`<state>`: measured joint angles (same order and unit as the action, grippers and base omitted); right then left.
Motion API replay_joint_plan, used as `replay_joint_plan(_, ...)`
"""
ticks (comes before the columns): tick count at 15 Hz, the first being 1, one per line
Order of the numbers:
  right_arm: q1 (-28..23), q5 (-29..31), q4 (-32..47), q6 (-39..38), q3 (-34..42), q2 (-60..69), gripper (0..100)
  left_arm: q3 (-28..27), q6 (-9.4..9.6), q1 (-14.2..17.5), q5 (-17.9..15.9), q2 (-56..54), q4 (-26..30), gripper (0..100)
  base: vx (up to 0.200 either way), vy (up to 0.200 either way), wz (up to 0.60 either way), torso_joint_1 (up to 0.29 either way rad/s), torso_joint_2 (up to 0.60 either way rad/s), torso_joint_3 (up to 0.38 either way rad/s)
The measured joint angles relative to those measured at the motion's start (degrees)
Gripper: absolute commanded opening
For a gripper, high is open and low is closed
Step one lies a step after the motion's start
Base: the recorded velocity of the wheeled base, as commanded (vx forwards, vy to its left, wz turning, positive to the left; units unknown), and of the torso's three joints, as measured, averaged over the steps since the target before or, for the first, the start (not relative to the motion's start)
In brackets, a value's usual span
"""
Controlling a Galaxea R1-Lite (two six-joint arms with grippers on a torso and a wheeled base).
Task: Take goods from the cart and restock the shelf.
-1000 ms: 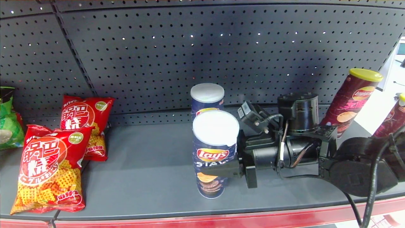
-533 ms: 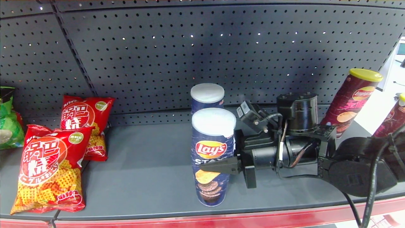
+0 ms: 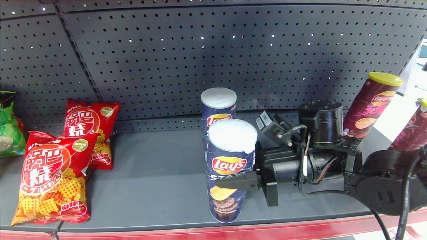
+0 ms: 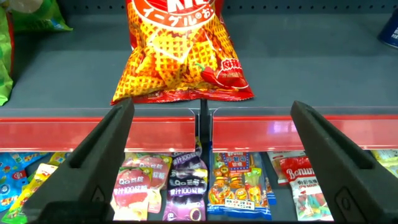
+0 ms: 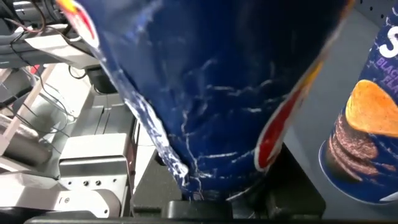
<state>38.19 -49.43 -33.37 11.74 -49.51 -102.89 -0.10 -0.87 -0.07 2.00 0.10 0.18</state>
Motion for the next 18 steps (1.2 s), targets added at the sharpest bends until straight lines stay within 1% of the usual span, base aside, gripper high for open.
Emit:
replay_joint_plan(9,0.17,1.51,0.28,-0.04,-2.78,-0.85,0,0.00,0.00,-0.02,0.00,0.00,0.00,100,0.000,0.000,0.00,0.000,0.00,0.000)
replay_joint_plan(17,0.59,1.43,-0.02,0.13,-2.21,-1.55,0,0.00,0.00,-0.02,-0.01,0.00,0.00,100,0.000,0.000,0.00,0.000,0.00,0.000)
replay_joint_plan(18,0.61,1.40,-0.02,0.09,-2.06,-1.60,100,0.00,0.00,-0.02,-0.01,0.00,0.00,100,0.000,0.000,0.00,0.000,0.00,0.000)
